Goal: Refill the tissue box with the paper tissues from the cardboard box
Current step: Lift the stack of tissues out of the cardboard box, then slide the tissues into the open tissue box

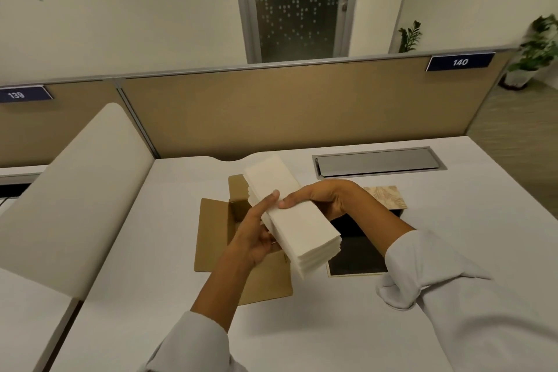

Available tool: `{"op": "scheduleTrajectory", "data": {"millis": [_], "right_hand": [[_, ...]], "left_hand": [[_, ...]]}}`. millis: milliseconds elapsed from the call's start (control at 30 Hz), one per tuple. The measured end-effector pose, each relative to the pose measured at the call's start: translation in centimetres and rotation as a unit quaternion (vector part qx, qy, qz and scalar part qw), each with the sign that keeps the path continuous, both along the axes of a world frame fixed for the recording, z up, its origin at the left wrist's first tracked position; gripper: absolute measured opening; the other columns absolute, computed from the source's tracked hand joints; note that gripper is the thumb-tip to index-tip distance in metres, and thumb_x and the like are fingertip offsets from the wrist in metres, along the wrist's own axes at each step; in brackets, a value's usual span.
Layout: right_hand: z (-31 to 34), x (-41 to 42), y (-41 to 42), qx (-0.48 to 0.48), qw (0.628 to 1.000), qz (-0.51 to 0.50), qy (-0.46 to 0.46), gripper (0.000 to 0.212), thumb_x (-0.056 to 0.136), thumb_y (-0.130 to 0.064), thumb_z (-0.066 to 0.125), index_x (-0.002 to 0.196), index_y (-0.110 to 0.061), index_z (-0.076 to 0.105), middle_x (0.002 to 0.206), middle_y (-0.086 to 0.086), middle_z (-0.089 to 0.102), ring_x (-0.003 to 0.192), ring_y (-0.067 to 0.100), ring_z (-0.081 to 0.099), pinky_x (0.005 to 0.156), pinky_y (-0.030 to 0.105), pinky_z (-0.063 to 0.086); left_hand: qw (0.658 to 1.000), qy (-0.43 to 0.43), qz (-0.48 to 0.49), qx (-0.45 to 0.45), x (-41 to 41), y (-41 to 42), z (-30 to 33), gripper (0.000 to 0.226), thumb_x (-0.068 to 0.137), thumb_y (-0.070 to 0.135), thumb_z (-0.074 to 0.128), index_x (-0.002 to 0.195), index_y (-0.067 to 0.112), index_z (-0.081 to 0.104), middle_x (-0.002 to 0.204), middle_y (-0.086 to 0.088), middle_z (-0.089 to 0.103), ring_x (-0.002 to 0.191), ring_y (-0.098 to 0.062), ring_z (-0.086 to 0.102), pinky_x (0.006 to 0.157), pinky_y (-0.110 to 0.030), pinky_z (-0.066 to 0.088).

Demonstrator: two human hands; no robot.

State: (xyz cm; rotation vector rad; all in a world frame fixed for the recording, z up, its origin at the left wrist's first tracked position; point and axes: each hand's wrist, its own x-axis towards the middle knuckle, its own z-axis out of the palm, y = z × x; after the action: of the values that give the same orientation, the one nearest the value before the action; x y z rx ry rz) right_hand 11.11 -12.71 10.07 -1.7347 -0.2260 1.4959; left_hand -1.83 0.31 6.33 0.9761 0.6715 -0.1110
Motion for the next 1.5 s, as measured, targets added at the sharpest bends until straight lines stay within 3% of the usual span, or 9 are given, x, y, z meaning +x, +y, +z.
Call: {"op": "scheduleTrajectory", "data": {"millis": [100, 233, 333, 533, 733, 967, 1167, 1300, 1500], "right_hand": [[0.0, 0.3, -1.3, -0.039, 0.998, 0.012, -0.043, 0.094, 0.054, -0.049, 0.092, 0.131, -0.017, 0.050, 0.126, 0.014, 0.065, 0.117, 0.032, 0.062, 0.100, 0.053, 0.050], [0.4, 0.4, -3.6, -0.066, 0.990, 0.013, -0.122, 0.080, 0.068, -0.055, 0.081, 0.130, -0.016, 0.050, 0.124, 0.010, 0.064, 0.115, 0.028, 0.061, 0.099, 0.049, 0.050], [0.8, -0.3, -7.1, -0.012, 0.986, -0.069, -0.154, 0.084, 0.053, -0.062, 0.083, 0.121, -0.020, 0.059, 0.120, 0.004, 0.066, 0.113, 0.023, 0.061, 0.102, 0.049, 0.048], [-3.6, -5.2, -15.1, 0.181, 0.923, -0.336, -0.038, 0.104, 0.039, -0.061, 0.091, 0.131, -0.029, 0.055, 0.129, 0.015, 0.063, 0.117, 0.038, 0.060, 0.099, 0.063, 0.046], [-4.9, -8.8, -16.2, 0.338, 0.848, -0.408, 0.035, 0.085, 0.044, -0.066, 0.086, 0.119, -0.031, 0.069, 0.123, 0.013, 0.070, 0.109, 0.033, 0.066, 0.083, 0.050, 0.057], [-5.6, -7.3, -18.0, 0.229, 0.880, -0.409, -0.074, 0.061, 0.065, -0.025, 0.081, 0.124, -0.023, 0.062, 0.113, 0.005, 0.074, 0.109, 0.028, 0.066, 0.077, 0.035, 0.058], [-5.7, -5.2, -21.2, 0.209, 0.898, -0.387, -0.022, 0.065, 0.051, -0.027, 0.082, 0.112, -0.026, 0.062, 0.100, 0.006, 0.071, 0.096, 0.024, 0.063, 0.063, 0.029, 0.056], [-6.4, -3.6, -22.5, 0.199, 0.913, -0.354, -0.040, 0.075, 0.043, -0.029, 0.081, 0.115, -0.023, 0.061, 0.102, 0.007, 0.070, 0.099, 0.026, 0.063, 0.061, 0.028, 0.057], [-10.6, -2.5, -23.9, 0.162, 0.929, -0.304, -0.135, 0.103, 0.044, -0.018, 0.087, 0.137, -0.027, 0.043, 0.126, 0.008, 0.056, 0.114, 0.030, 0.057, 0.094, 0.045, 0.056]], "left_hand": [[1.000, 0.018, 0.006, -0.002, 0.3, -2.0, -0.4, 0.073, 0.070, 0.043, 0.078, 0.132, 0.017, 0.050, 0.121, -0.019, 0.066, 0.108, -0.037, 0.066, 0.088, -0.055, 0.057], [0.999, 0.007, 0.027, -0.033, 0.3, -4.5, -0.3, 0.062, 0.078, 0.034, 0.072, 0.132, 0.016, 0.047, 0.118, -0.019, 0.066, 0.107, -0.036, 0.065, 0.084, -0.053, 0.057], [0.997, -0.008, 0.060, -0.053, 0.6, -6.3, -0.3, 0.056, 0.082, 0.030, 0.072, 0.130, 0.018, 0.046, 0.117, -0.017, 0.067, 0.106, -0.036, 0.065, 0.085, -0.054, 0.056], [0.987, -0.045, 0.123, -0.089, 0.7, -9.9, -0.9, 0.053, 0.084, 0.028, 0.069, 0.131, 0.019, 0.047, 0.112, -0.013, 0.069, 0.102, -0.032, 0.066, 0.070, -0.048, 0.059], [0.980, -0.044, 0.163, -0.106, 0.8, -13.7, -1.7, 0.051, 0.084, 0.026, 0.068, 0.131, 0.017, 0.051, 0.118, -0.014, 0.067, 0.109, -0.033, 0.063, 0.094, -0.055, 0.052], [0.980, -0.062, 0.165, -0.093, 0.9, -15.6, -2.0, 0.052, 0.083, 0.015, 0.069, 0.132, 0.018, 0.051, 0.113, -0.011, 0.067, 0.105, -0.029, 0.065, 0.089, -0.053, 0.056], [0.986, -0.040, 0.051, -0.157, 0.7, -11.0, -2.5, 0.066, 0.068, 0.056, 0.071, 0.118, 0.014, 0.061, 0.116, -0.021, 0.068, 0.117, -0.043, 0.060, 0.101, -0.066, 0.044], [0.995, -0.020, -0.080, -0.064, 1.3, -9.0, -2.8, 0.076, 0.064, 0.067, 0.065, 0.120, 0.014, 0.062, 0.112, -0.022, 0.071, 0.111, -0.042, 0.063, 0.102, -0.065, 0.044], [0.944, -0.057, -0.237, 0.221, 2.2, -8.9, -5.9, 0.093, 0.038, 0.044, 0.098, 0.120, 0.020, 0.058, 0.112, -0.004, 0.073, 0.106, -0.026, 0.069, 0.082, -0.036, 0.060]]}}
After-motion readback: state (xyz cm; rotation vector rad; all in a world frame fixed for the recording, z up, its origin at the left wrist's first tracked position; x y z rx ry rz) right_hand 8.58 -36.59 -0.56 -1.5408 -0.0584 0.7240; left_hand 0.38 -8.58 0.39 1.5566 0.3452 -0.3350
